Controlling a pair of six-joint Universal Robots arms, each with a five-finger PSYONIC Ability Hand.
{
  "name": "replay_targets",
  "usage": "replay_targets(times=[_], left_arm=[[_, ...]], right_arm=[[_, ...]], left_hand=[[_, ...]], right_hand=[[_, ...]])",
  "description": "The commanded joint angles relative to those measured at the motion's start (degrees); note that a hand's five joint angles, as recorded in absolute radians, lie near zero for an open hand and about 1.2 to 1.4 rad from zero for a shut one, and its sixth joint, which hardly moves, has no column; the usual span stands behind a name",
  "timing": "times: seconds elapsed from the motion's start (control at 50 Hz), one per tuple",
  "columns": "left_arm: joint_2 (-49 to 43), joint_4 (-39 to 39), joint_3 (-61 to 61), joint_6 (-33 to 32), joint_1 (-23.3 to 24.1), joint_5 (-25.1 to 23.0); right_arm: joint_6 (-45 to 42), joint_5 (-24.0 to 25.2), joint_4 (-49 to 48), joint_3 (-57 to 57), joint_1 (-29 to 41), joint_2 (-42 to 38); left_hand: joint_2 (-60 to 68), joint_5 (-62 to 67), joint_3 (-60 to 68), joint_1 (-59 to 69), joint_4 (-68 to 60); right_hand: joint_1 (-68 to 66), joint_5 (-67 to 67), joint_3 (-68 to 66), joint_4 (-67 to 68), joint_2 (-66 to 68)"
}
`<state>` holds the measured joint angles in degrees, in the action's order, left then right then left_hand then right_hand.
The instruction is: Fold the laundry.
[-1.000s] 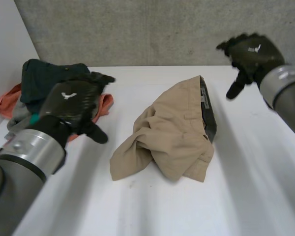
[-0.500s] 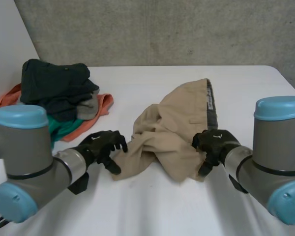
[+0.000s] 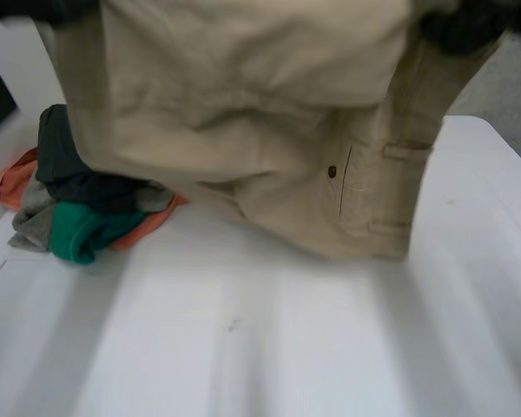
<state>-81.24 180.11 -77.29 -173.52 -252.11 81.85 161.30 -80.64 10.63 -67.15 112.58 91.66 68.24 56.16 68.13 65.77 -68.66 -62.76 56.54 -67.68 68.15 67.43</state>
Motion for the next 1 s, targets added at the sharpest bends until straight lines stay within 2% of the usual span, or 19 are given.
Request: replay_targets(times=[0.02,0.18,0.28,0.46,0.48,0.5,0.52,0.54,0.6,0.68,0.72,0.78,0.8,0.88,1.0], left_arm=[[2.05,-1.42,7.94,3.71,-2.06,0.24],[-5.5,-3.36,9.62,3.72,-3.3,0.07],[-13.93,-2.66,8.74,2.31,-2.51,-0.55],[-35.88,5.85,16.72,-4.8,1.44,-2.56],[-37.57,6.82,17.61,-5.33,1.62,-3.27],[-39.16,7.79,18.57,-5.86,1.97,-4.23],[-42.3,9.37,20.5,-6.38,2.24,-5.81],[-43.55,9.82,21.39,-7.0,2.5,-6.34],[-46.02,9.12,23.76,-7.88,2.77,-5.65],[-42.87,7.01,21.23,-8.24,1.8,-2.31],[-40.24,6.48,18.51,-8.32,1.19,-0.91],[-33.65,6.39,10.87,-8.59,-0.04,0.33],[-30.42,6.48,6.59,-8.85,-0.57,-0.02],[-24.25,5.96,-3.26,-9.55,-1.71,-3.17],[-19.49,2.71,-16.38,-10.17,-2.24,-9.94]], right_arm=[[0.68,0.66,3.35,8.78,-1.31,0.28],[1.47,0.83,5.02,8.7,-1.31,-5.69],[1.73,-0.04,3.7,6.94,-1.49,-13.16],[1.03,-6.81,-5.25,10.81,-0.78,-31.52],[0.77,-7.16,-8.57,11.59,-0.35,-34.85],[0.42,-7.34,-10.35,12.04,-0.08,-36.62],[-0.89,-7.6,-13.15,13.61,0.27,-39.94],[-2.03,-8.04,-14.13,14.41,0.36,-41.46],[-8.08,-11.8,-14.5,17.65,0.8,-45.33],[-10.83,-14.72,-12.39,16.36,0.89,-43.15],[-10.4,-14.2,-10.72,14.07,0.89,-40.52],[-9.87,-11.22,-6.77,8.01,0.36,-31.83],[-9.61,-8.77,-4.67,4.43,-0.16,-27.19],[-7.94,-2.79,1.21,-4.01,-2.01,-17.34],[-4.86,0.83,10.8,-12.82,-3.16,-10.71]], left_hand=[[11.76,13.84,11.87,14.23,-11.34],[11.76,13.84,11.87,14.23,-11.34],[11.76,13.84,11.87,14.23,-11.34],[11.76,13.84,11.87,14.23,-11.34],[6.62,8.69,6.73,9.09,-6.19],[-6.76,-4.68,-6.65,-4.29,7.18],[-41.7,-39.62,-41.59,-39.23,42.12],[-57.2,-55.12,-57.09,-54.73,57.62],[-58.24,-56.16,-58.13,-55.77,58.66],[-58.24,-56.16,-58.13,-55.77,58.66],[-58.24,-56.16,-58.13,-55.77,58.66],[-58.24,-56.16,-58.13,-55.77,58.66],[-58.24,-56.16,-58.13,-55.77,58.66],[-58.24,-56.16,-58.13,-55.77,58.66],[-55.35,-53.27,-55.24,-52.88,55.77]], right_hand=[[-17.24,13.46,-12.32,11.85,12.57],[-17.24,13.46,-12.32,11.85,12.57],[-17.24,13.46,-12.32,11.85,12.57],[-17.24,13.46,-12.32,11.85,12.57],[-11.91,8.12,-6.99,6.51,7.24],[2.63,-6.42,7.55,-8.03,-7.3],[44.58,-48.36,49.5,-49.97,-49.24],[52.76,-56.54,57.68,-58.15,-57.43],[52.76,-56.54,57.68,-58.15,-57.43],[52.76,-56.54,57.68,-58.15,-57.43],[52.76,-56.54,57.68,-58.15,-57.43],[52.76,-56.54,57.68,-58.15,-57.43],[52.76,-56.54,57.68,-58.15,-57.43],[52.76,-56.54,57.68,-58.15,-57.43],[52.76,-56.54,57.68,-58.15,-57.43]])
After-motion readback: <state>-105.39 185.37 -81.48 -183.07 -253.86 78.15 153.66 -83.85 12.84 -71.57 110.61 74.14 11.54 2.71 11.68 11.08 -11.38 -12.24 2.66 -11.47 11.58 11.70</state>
